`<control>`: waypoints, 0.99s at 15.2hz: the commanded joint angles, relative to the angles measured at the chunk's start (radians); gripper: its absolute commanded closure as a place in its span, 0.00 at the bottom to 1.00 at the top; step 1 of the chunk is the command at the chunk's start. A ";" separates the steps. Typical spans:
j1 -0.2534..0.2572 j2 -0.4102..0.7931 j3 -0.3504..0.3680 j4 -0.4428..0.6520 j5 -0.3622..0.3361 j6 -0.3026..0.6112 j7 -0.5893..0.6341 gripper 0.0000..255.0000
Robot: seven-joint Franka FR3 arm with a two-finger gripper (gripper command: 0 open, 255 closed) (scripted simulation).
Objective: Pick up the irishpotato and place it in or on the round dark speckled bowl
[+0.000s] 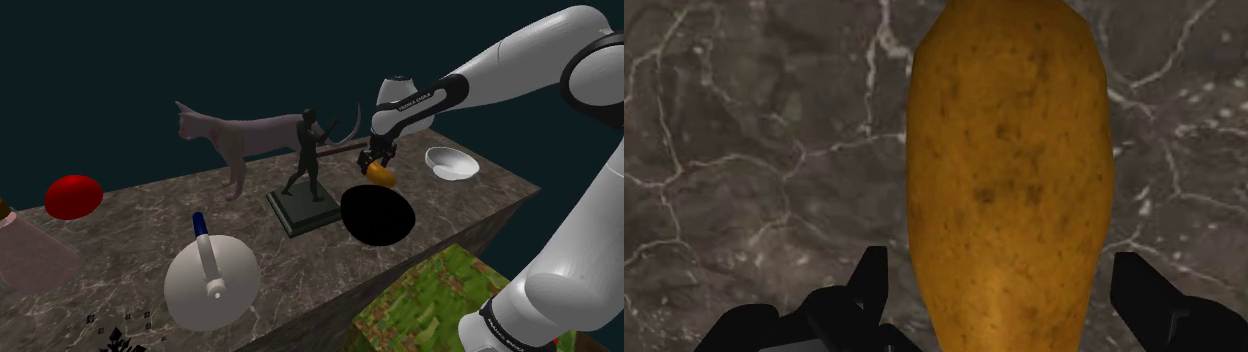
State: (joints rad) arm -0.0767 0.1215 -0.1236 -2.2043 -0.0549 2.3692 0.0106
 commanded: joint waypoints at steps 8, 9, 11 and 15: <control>0.000 0.000 0.000 0.001 0.000 0.000 0.000 1.00; 0.000 0.000 0.000 0.001 0.000 0.000 0.000 1.00; 0.000 -0.008 0.000 0.004 -0.001 -0.013 0.000 1.00; 0.001 -0.040 0.000 0.024 -0.003 -0.064 0.000 1.00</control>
State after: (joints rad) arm -0.0761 0.0885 -0.1241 -2.1867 -0.0578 2.3192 0.0102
